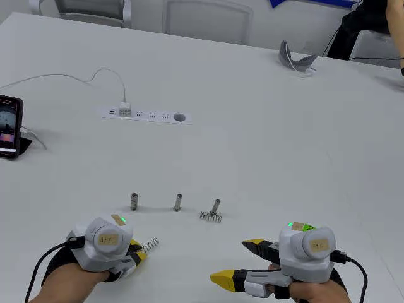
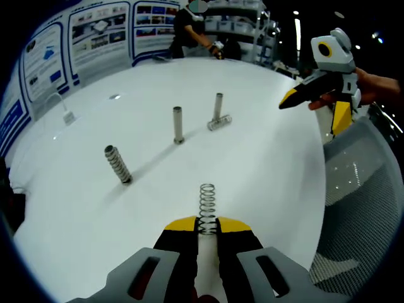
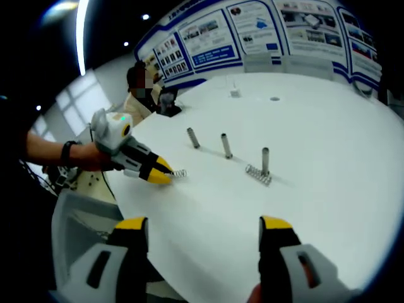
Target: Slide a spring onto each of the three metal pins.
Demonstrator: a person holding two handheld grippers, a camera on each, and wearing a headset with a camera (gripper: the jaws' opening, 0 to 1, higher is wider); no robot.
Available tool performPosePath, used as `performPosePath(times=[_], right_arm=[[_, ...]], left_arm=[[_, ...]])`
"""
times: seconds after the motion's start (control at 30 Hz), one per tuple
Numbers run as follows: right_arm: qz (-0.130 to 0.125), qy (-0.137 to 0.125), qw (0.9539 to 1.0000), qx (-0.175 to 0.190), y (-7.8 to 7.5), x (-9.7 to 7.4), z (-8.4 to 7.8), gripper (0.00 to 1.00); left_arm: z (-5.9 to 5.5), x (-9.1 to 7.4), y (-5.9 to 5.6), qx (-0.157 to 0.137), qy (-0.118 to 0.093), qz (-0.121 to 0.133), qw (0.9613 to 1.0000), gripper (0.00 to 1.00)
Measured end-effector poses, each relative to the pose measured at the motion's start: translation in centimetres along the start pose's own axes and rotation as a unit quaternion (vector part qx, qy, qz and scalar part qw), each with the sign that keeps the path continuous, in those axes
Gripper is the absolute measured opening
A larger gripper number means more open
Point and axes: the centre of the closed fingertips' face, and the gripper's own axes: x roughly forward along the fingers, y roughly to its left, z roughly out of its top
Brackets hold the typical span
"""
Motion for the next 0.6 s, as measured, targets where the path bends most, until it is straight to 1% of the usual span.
performPosePath(times=[0.27, 0.43, 0.6], right_arm=[[0.009, 0.001, 1.0000, -0.002, 0.7, 0.7, 0.2, 0.72], [0.017, 0.001, 0.9998, -0.005, 1.1, 0.9, 0.4, 0.72], [0.026, 0.008, 0.9996, -0.010, 1.4, 1.0, 0.1, 0.72]], left_arm=[[-0.1, -1.5, -0.6, 0.000, -0.009, 0.002, 1.0000, 0.11], [-0.4, -2.3, -0.7, 0.004, -0.011, 0.007, 0.9999, 0.11], [-0.2, -3.0, -0.9, 0.002, -0.017, 0.009, 0.9998, 0.11]])
